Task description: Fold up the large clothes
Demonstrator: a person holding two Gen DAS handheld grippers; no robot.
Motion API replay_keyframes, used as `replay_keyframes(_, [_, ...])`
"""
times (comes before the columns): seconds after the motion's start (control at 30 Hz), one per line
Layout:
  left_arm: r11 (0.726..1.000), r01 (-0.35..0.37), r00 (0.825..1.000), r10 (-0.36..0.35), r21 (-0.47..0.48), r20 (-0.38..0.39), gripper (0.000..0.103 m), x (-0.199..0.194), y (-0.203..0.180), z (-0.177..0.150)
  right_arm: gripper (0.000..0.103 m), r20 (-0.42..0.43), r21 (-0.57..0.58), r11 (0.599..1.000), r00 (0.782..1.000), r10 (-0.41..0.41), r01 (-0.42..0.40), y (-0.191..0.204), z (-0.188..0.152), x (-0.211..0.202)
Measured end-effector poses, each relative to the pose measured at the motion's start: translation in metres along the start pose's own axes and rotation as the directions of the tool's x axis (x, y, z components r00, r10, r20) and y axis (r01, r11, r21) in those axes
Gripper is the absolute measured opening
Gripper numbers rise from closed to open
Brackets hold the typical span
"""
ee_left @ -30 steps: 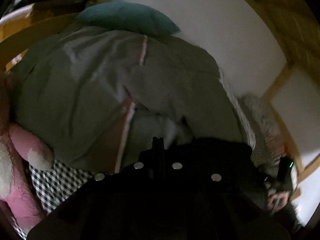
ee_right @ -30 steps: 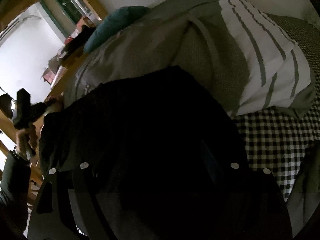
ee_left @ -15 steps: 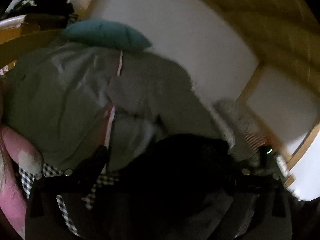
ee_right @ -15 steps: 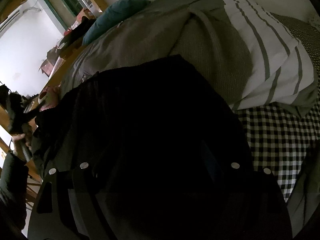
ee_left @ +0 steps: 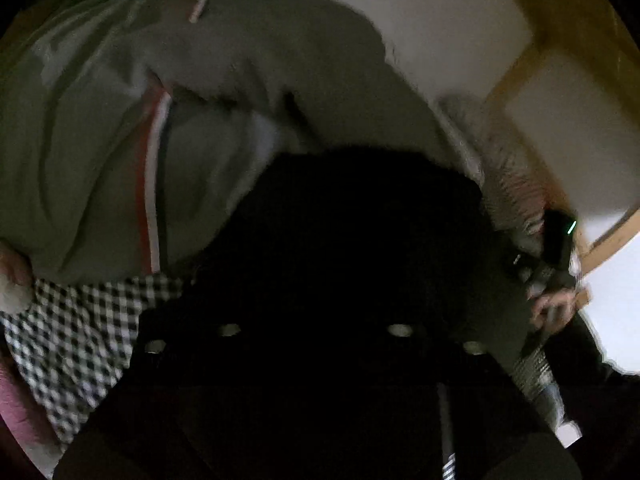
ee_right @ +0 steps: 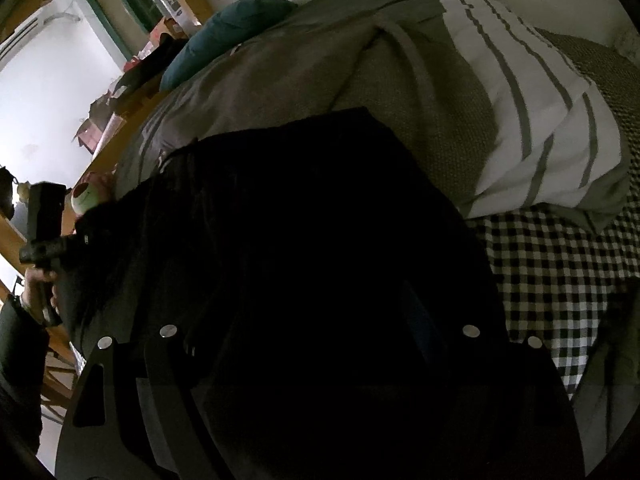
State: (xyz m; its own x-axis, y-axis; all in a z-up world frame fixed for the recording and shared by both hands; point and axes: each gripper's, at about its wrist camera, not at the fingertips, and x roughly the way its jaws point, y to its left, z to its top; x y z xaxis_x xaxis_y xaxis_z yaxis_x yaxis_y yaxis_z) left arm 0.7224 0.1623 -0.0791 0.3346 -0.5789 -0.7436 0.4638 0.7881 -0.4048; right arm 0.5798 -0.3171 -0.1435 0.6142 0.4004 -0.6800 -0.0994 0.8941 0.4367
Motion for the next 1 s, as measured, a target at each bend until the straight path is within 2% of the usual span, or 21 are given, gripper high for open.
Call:
replay_keyframes(0.03, [0.999,0.017,1.000,-0.016,-0.034,0.027,0.021,-0.007,0.010,-0.002,0.082,0.003,0.014,1.000,1.000,0.018,-0.018,-0.004,0.000,-0.001])
replay_keyframes(0.1, [0.986,0.104,0.990,-0.089,-0.133,0.113,0.019,-0.025,0.036,-0.007,0.081,0.015,0.043,0.997,0.998,0.060,-0.061,-0.009,0.001,-0.005])
replay_keyframes(0.17, [0.951,0.228,0.963,-0.189,-0.210,0.190,0.018,-0.039,0.057,-0.016,0.081,0.038,0.067,0.992,0.994,0.105,-0.107,-0.014,0.006,-0.012])
replay_keyframes(0.23, [0.927,0.275,0.947,-0.216,-0.255,0.238,0.019,-0.048,0.070,-0.017,0.081,0.077,0.072,0.993,0.993,0.086,-0.091,-0.018,0.015,-0.024])
replay_keyframes(0.27, [0.919,0.272,0.949,-0.208,-0.284,0.235,0.019,-0.046,0.077,-0.017,0.081,0.067,0.058,0.997,0.997,0.046,-0.050,-0.018,0.021,-0.023])
replay_keyframes(0.3, [0.927,0.197,0.972,-0.142,-0.319,0.189,0.019,-0.036,0.083,-0.015,0.078,0.034,0.043,0.999,0.999,0.010,-0.012,-0.016,0.025,-0.017])
replay_keyframes(0.33, [0.927,0.145,0.984,-0.097,-0.347,0.151,0.019,-0.023,0.085,-0.013,0.069,-0.040,0.019,0.999,0.998,-0.045,0.045,-0.015,0.028,-0.001])
replay_keyframes(0.37, [0.918,0.114,0.990,-0.073,-0.380,0.119,0.020,-0.012,0.093,-0.012,0.066,-0.111,0.009,0.994,0.988,-0.110,0.112,-0.017,0.029,0.017])
replay_keyframes(0.43, [0.895,0.087,0.995,-0.057,-0.437,0.081,0.024,0.008,0.114,-0.015,0.061,-0.159,-0.003,0.984,0.971,-0.176,0.178,-0.021,0.032,0.040])
replay_keyframes(0.5, [0.897,0.053,0.997,-0.020,-0.439,0.079,0.028,0.014,0.121,-0.021,0.058,-0.159,-0.008,0.973,0.960,-0.231,0.233,-0.024,0.038,0.049])
replay_keyframes(0.57, [0.889,0.052,0.996,-0.013,-0.455,0.088,0.034,0.014,0.125,-0.029,0.058,-0.127,0.028,0.962,0.956,-0.265,0.271,-0.029,0.045,0.047])
replay_keyframes(0.63, [0.902,0.032,0.992,0.022,-0.431,0.120,0.048,-0.006,0.121,-0.034,0.059,-0.101,0.047,0.953,0.951,-0.293,0.299,-0.030,0.046,0.041])
replay_keyframes(0.7, [0.922,0.014,0.985,0.053,-0.388,0.163,0.053,-0.033,0.106,-0.029,0.060,-0.077,0.054,0.950,0.950,-0.303,0.307,-0.027,0.046,0.031])
replay_keyframes(0.77, [0.947,-0.059,0.950,0.150,-0.315,0.273,0.068,-0.078,0.074,-0.021,0.062,-0.044,0.074,0.947,0.949,-0.311,0.313,-0.021,0.046,0.011])
replay_keyframes(0.8, [0.956,-0.078,0.921,0.177,-0.282,0.347,0.081,-0.100,0.059,-0.021,0.074,0.000,0.080,0.952,0.955,-0.295,0.294,-0.011,0.046,-0.007])
replay_keyframes(0.83, [0.963,-0.094,0.862,0.206,-0.253,0.463,0.098,-0.132,0.038,-0.025,0.092,0.041,0.080,0.960,0.962,-0.271,0.267,0.001,0.044,-0.023])
replay_keyframes(0.87, [0.962,-0.101,0.819,0.225,-0.253,0.528,0.098,-0.150,0.024,-0.027,0.095,0.074,0.073,0.970,0.968,-0.239,0.233,0.014,0.040,-0.035])
replay_keyframes(0.9, [0.966,-0.090,0.786,0.219,-0.244,0.578,0.098,-0.167,0.007,-0.032,0.096,0.087,0.039,0.982,0.978,-0.187,0.185,0.035,0.033,-0.043])
replay_keyframes(0.93, [0.974,-0.057,0.786,0.179,-0.220,0.591,0.098,-0.176,-0.007,-0.035,0.096,0.043,-0.031,0.987,0.987,-0.155,0.156,0.058,0.021,-0.040])
replay_keyframes(0.97, [0.979,-0.022,0.805,0.138,-0.203,0.577,0.098,-0.167,-0.025,-0.033,0.096,-0.015,-0.107,0.984,0.989,-0.146,0.144,0.079,0.012,-0.031])
replay_keyframes(1.0, [0.982,0.041,0.858,0.060,-0.185,0.510,0.098,-0.155,-0.042,-0.036,0.096,-0.056,-0.197,0.968,0.984,-0.170,0.156,0.105,-0.002,-0.016])
